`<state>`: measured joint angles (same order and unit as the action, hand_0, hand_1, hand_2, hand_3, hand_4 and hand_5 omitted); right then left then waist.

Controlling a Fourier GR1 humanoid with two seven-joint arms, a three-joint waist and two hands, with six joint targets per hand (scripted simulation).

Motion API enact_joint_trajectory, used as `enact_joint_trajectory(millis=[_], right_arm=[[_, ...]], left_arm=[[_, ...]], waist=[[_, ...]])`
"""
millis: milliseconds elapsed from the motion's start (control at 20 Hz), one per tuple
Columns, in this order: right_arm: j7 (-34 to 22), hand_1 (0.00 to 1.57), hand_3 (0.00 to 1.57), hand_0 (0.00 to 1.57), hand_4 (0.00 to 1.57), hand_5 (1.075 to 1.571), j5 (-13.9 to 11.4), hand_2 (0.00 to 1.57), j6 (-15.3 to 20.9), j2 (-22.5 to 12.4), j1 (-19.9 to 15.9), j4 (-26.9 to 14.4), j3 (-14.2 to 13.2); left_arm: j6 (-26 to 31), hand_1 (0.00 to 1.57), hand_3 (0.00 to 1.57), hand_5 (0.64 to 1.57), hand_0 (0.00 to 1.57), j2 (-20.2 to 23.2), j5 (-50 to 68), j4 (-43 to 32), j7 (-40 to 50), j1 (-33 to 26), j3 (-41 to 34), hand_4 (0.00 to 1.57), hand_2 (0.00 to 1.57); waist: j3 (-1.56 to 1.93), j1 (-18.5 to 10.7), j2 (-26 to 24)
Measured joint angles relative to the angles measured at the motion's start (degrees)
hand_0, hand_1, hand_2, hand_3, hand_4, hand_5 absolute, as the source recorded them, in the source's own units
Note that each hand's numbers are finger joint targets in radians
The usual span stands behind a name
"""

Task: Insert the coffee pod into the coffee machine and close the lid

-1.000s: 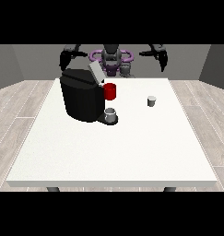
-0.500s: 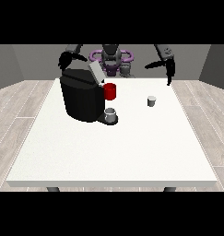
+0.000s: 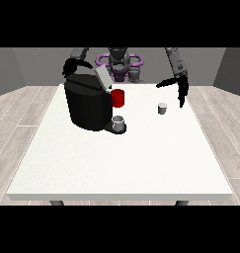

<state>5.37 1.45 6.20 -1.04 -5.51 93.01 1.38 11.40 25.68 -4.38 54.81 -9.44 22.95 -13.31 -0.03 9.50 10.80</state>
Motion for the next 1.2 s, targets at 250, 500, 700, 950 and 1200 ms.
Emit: enact_joint_trajectory(millis=[250,500,700,950,1200], right_arm=[[-1.8,0.00,0.00,0.00,0.40,1.571,-0.1,0.00,0.0,-0.9,-2.8,-1.3,-1.0],[-3.2,0.00,0.00,0.00,0.39,1.571,-0.8,0.00,1.6,-0.8,-5.0,-5.2,-2.2],[-1.9,0.00,0.00,0.00,0.42,1.571,-2.2,0.00,2.4,-0.5,-4.9,-7.9,-2.0],[-2.9,0.00,0.00,0.00,0.36,1.571,-3.5,0.00,3.1,-0.2,-5.6,-7.7,-1.0],[-5.0,0.00,0.00,0.00,0.43,1.571,-4.1,0.00,3.9,0.2,-6.0,-6.9,-0.4]], left_arm=[[-1.9,0.00,0.00,1.571,0.00,0.0,-3.9,-4.7,-1.1,2.9,1.8,0.00,0.11],[-2.0,0.22,0.22,1.571,0.22,-0.2,-7.7,-7.1,-0.9,5.3,4.6,0.00,0.53],[-2.7,0.81,0.50,1.571,0.81,-0.1,-9.6,-10.1,-0.4,7.1,4.9,0.00,0.85],[-5.5,0.58,0.47,1.571,0.58,0.2,-13.6,-14.2,-2.5,7.8,6.2,0.00,0.72],[-7.0,0.61,0.48,1.571,0.61,1.7,-17.8,-17.1,-4.5,8.5,8.0,0.00,0.75]], waist=[[0.01,-0.1,1.6],[0.00,-1.6,1.0],[0.01,-1.8,1.1],[0.00,-0.9,2.1],[-0.01,-0.6,2.0]])
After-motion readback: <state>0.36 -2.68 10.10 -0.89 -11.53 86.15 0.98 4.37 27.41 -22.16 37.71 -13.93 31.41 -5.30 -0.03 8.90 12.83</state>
